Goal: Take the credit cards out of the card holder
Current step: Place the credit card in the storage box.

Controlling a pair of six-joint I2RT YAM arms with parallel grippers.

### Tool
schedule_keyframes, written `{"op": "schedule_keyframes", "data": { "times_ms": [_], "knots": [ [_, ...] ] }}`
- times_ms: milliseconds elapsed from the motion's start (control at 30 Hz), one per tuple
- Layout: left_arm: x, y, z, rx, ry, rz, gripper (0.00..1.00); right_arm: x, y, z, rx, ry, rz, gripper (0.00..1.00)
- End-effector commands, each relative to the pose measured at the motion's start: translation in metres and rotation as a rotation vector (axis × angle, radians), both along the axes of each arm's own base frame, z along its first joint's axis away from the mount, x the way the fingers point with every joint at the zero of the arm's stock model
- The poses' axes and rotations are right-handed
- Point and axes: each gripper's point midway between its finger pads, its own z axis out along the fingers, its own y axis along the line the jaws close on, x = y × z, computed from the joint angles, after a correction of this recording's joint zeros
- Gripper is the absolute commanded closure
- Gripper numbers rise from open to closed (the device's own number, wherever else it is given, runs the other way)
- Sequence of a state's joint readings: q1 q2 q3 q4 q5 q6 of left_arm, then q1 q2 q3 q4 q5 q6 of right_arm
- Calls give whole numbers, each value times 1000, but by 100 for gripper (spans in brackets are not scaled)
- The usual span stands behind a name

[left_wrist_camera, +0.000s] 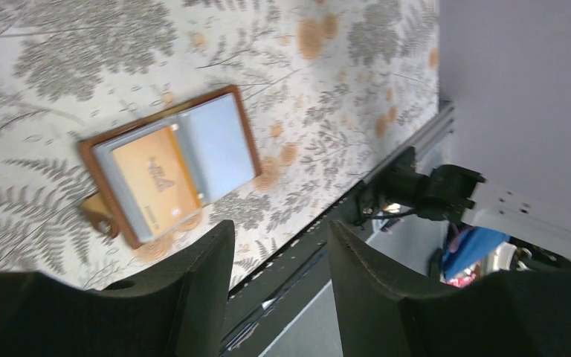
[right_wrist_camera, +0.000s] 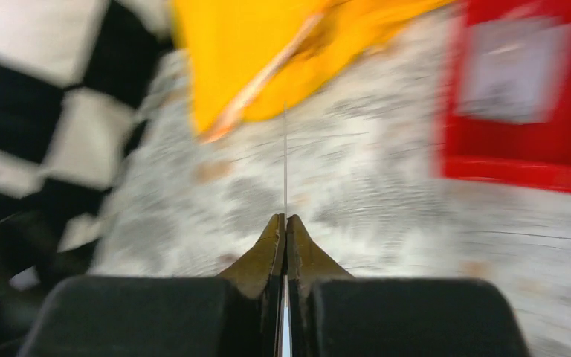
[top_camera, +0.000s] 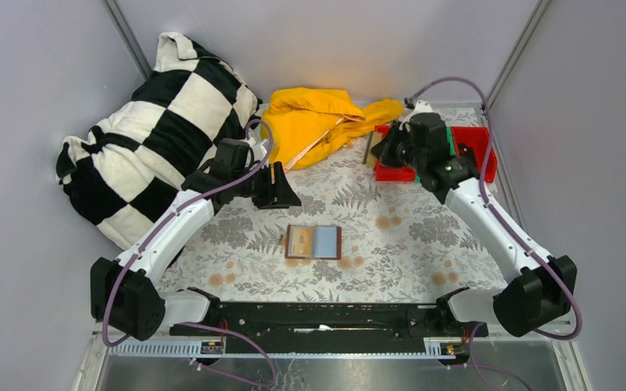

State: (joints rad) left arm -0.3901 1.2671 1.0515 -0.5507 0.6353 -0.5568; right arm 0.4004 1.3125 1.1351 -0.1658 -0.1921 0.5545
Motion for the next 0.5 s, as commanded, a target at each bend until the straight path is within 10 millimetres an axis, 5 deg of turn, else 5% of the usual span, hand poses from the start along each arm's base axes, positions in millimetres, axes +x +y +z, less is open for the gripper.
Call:
{"op": "schedule_keyframes", "data": {
  "times_ms": [0,200,467],
  "knots": [
    [6,22,-4,117,-47,80,46,-6,-150,-36,-869,121,-277,100],
    [8,35,-2,180,-92,124,46,44,-218,-45,-1191,245,-361,100],
    [4,43,-8,204,-93,152,45,110,-255,-71,-1231,296,-427,100]
  ]
}}
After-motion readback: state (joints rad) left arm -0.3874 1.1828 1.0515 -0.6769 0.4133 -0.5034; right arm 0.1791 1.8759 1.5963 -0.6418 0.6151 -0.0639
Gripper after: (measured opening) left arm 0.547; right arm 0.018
